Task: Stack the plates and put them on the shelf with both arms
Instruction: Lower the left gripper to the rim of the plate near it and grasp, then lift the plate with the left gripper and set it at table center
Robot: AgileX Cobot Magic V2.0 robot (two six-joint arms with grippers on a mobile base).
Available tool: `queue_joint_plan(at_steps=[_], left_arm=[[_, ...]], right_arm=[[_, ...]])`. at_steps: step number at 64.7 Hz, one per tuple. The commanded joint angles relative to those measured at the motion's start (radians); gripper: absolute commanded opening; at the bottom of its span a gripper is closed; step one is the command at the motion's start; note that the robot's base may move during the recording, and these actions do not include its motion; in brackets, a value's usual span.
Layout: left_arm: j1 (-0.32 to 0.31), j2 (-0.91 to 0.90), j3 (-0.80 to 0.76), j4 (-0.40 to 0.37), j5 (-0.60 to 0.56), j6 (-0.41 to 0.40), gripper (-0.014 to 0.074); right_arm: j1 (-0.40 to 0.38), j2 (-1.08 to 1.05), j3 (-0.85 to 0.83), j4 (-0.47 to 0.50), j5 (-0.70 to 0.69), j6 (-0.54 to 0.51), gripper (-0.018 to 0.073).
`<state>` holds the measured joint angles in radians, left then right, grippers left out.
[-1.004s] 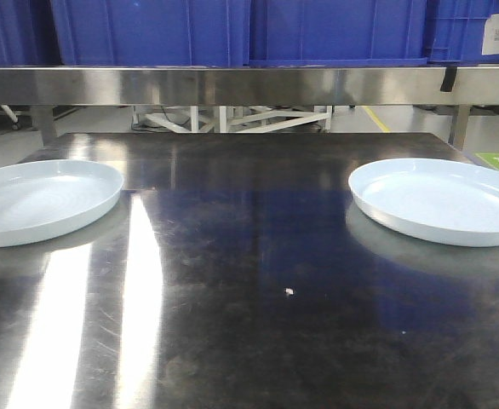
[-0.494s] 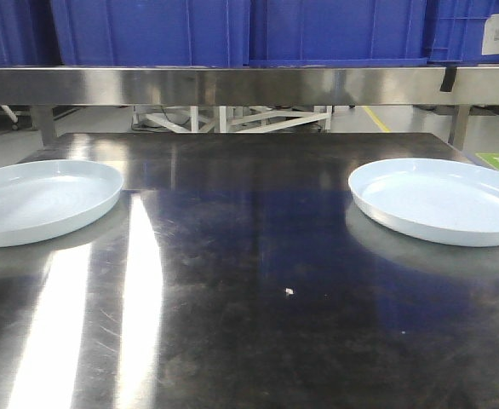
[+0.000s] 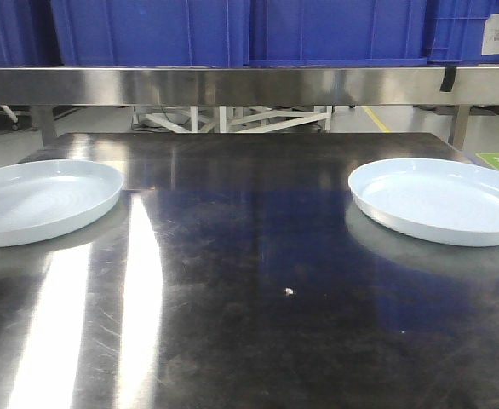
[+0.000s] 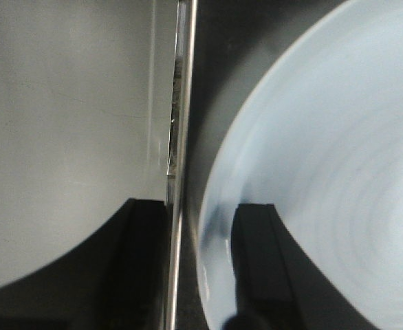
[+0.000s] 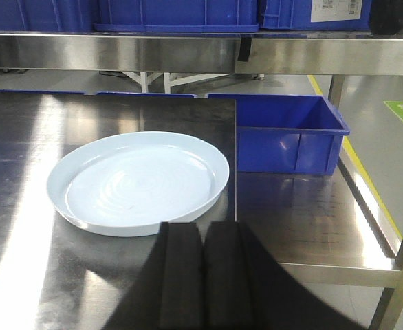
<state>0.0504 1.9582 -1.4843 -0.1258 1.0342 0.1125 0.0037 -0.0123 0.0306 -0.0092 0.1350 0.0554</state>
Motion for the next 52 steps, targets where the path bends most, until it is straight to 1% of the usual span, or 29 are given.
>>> queue_joint_plan(at_steps=[1, 7, 11, 21, 26, 34, 45, 52], left_arm=[[-0.005, -0.051, -0.031, -0.008, 0.011, -0.005, 0.0194], [-0.005, -0.051, -0.031, -0.008, 0.025, -0.005, 0.0074], [-0.005, -0.051, -0.031, -0.008, 0.029, -0.005, 0.0091], [-0.005, -0.072, -0.035, -0.008, 0.037, -0.005, 0.0083], [-0.003, -0.094, -0.049, -0.020, 0.053, -0.005, 0.0083], [0.001, -0.126, -0.072, -0.058, 0.096, -0.005, 0.0083], [0.001, -0.153, -0.074, -0.126, 0.120, -0.003, 0.0083], [-0.011, -0.166, -0.074, -0.174, 0.135, -0.001, 0.0083]], right_arm=[[-0.004, -0.017, -0.001, -0.002, -0.094, -0.010, 0.0056], [-0.004, -0.017, -0.001, -0.002, -0.094, -0.010, 0.0056], [-0.004, -0.017, -0.001, -0.002, -0.094, -0.010, 0.0056], [-0.004, -0.017, -0.001, -0.002, -0.094, -0.010, 0.0056], [-0.004, -0.017, -0.001, -0.002, -0.094, -0.010, 0.0056], [-0.004, -0.017, -0.001, -0.002, -0.094, -0.010, 0.0056], [-0.004, -0.017, -0.001, -0.002, -0.094, -0.010, 0.0056], [-0.004, -0.017, -0.001, -0.002, -0.094, -0.010, 0.0056]])
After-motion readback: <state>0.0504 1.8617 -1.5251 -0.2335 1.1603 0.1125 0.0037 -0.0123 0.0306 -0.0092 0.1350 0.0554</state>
